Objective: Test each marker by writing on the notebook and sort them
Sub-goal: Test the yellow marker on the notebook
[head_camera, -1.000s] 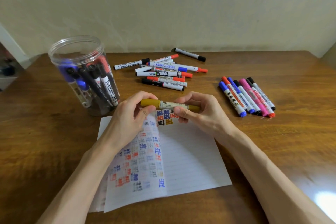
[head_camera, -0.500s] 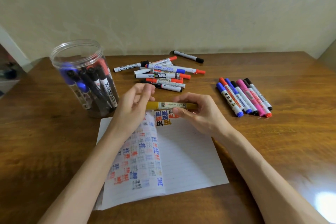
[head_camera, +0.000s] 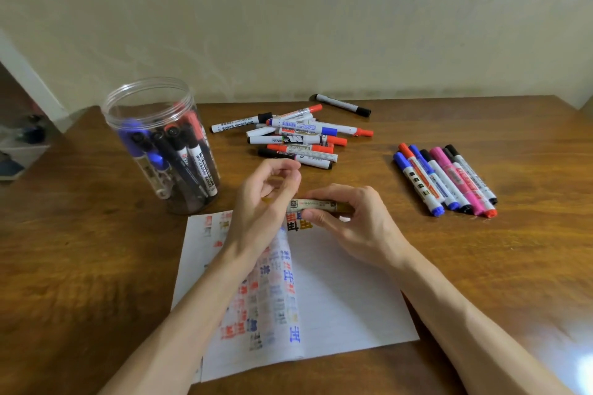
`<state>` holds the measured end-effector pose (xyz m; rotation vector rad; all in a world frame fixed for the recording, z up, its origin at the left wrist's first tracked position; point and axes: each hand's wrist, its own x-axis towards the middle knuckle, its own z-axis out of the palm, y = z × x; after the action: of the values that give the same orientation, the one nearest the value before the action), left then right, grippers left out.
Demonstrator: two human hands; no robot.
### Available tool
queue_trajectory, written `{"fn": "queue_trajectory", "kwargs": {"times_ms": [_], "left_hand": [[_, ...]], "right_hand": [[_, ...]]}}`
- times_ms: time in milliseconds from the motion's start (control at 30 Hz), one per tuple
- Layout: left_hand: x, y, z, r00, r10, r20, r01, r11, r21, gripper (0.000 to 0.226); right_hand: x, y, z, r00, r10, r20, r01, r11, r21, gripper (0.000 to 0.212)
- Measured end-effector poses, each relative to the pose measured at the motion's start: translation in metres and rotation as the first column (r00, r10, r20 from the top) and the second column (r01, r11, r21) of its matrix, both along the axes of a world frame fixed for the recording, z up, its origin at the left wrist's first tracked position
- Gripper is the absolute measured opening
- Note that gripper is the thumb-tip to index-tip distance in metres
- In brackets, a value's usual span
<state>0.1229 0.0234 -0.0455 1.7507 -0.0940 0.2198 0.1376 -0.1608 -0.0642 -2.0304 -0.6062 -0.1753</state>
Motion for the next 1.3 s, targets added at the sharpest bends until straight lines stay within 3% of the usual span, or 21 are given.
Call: {"fn": "queue_trajectory", "kwargs": {"times_ms": [167,467,600,667,734,834,967,1100,1300], "left_hand": [[-0.001,0.004,0.002,0.999,-0.017,-0.034,0.018,0.999,0.043,0.012],[-0.002,0.010,0.016,0.995,-0.055,-0.084,0.048,0.995,-0.087,0.046],[-0.002,0.012,0.021,0.997,0.030,-0.075,-0.043,0.982,-0.183,0.047],[0.000,0.016,0.029,0.997,0.073,-0.025,-0.076,0.975,-0.208,0.048],[0.000,0.019,0.039,0.991,0.117,0.061,-0.101,0.972,-0.214,0.047],[-0.001,0.025,0.059,0.964,0.172,0.201,-0.134,0.973,-0.188,0.039],[-0.004,0.041,0.093,0.901,0.204,0.383,-0.163,0.977,-0.138,0.039],[-0.006,0.067,0.128,0.810,0.254,0.529,-0.259,0.963,-0.066,0.038],[-0.003,0.114,0.160,0.658,0.375,0.653,-0.405,0.907,-0.112,0.057]], "right_hand": [[-0.002,0.004,-0.002,1.000,0.002,-0.027,-0.001,1.000,0.028,0.033],[0.003,-0.001,0.006,0.991,-0.007,-0.133,0.035,0.976,0.213,0.032],[0.001,0.003,0.006,0.986,0.035,-0.164,-0.004,0.983,0.185,0.057],[0.001,0.005,0.004,0.975,0.046,-0.218,-0.008,0.985,0.172,0.074],[0.000,0.009,0.001,0.972,0.038,-0.232,-0.006,0.990,0.137,0.077],[-0.002,0.010,-0.001,0.981,0.037,-0.188,-0.022,0.996,0.084,0.053],[-0.008,0.015,0.005,0.977,0.179,-0.119,-0.191,0.977,-0.100,0.032],[-0.016,0.027,0.006,0.966,0.247,-0.073,-0.258,0.921,-0.293,0.034],[-0.018,0.031,0.006,0.968,0.250,-0.030,-0.245,0.905,-0.347,0.037]]}}
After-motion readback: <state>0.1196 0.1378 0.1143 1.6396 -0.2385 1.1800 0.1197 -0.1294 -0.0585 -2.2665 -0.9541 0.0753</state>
